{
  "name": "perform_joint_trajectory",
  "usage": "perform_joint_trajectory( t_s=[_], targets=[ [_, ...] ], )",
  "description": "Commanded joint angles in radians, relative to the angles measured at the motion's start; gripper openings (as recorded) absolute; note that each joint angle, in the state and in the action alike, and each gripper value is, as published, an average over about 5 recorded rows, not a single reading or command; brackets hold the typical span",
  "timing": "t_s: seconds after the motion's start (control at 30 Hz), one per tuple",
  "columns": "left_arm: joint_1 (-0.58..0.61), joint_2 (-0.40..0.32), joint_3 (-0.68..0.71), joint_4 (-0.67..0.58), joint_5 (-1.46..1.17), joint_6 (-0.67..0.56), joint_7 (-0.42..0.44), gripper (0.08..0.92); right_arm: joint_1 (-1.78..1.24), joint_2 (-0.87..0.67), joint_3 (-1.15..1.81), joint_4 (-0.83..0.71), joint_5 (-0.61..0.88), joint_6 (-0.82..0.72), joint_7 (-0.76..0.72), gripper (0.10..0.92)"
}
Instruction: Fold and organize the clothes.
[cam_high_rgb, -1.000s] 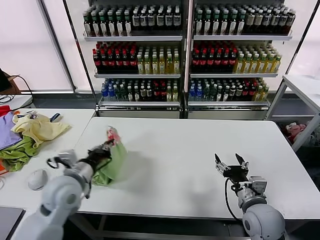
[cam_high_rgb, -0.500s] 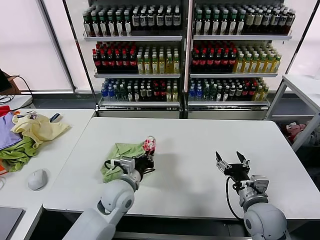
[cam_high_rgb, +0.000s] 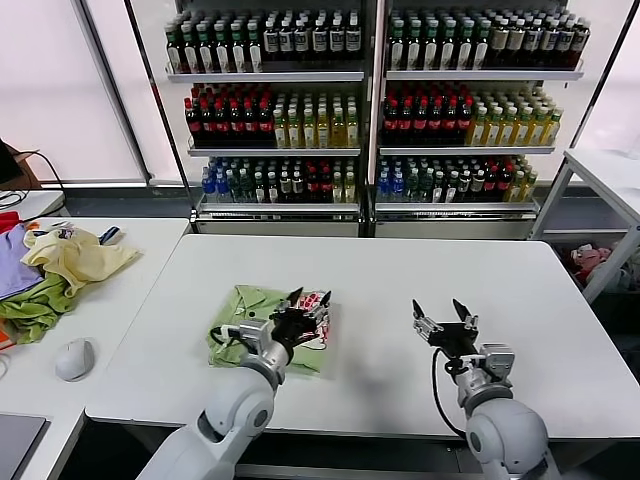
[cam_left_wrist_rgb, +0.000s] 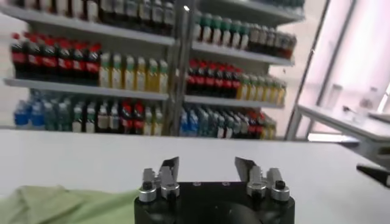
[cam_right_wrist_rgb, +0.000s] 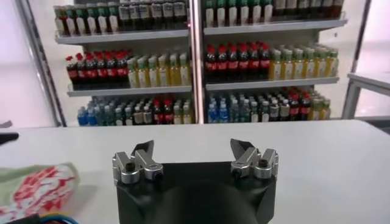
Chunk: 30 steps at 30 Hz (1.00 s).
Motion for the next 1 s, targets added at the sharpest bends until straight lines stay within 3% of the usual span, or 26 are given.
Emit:
perform_joint_trajectory(
  t_s=[0.03,0.2,0.67,0.77,1.0],
  targets=[
    [0.207,0.118,-0.258,-0.132,0.097,-0.068,-0.014,0.708,0.141,0.096,-0.296,-0.143,-0.038,0.0,0.065,0.823],
    [0.305,0.135,-0.373,-0.147,0.118,-0.081,-0.018,0.812,0.254,0.17,-0.395,-0.309,-0.023,0.0,0.113,0.823],
    [0.386,0.099,-0.425,-0.169,0.124,-0.083,-0.019,0.823,0.361,0.27,-0.428,-0.545,0.14,-0.022,0.201,0.82],
    [0.383,0.1,-0.422,-0.17,0.124,-0.082,-0.02,0.823,0.364,0.27,-0.431,-0.544,0.168,-0.017,0.2,0.778],
    [0.379,0.097,-0.41,-0.166,0.124,-0.081,-0.02,0.823,0.366,0.245,-0.425,-0.536,0.186,-0.014,0.173,0.587]
  ],
)
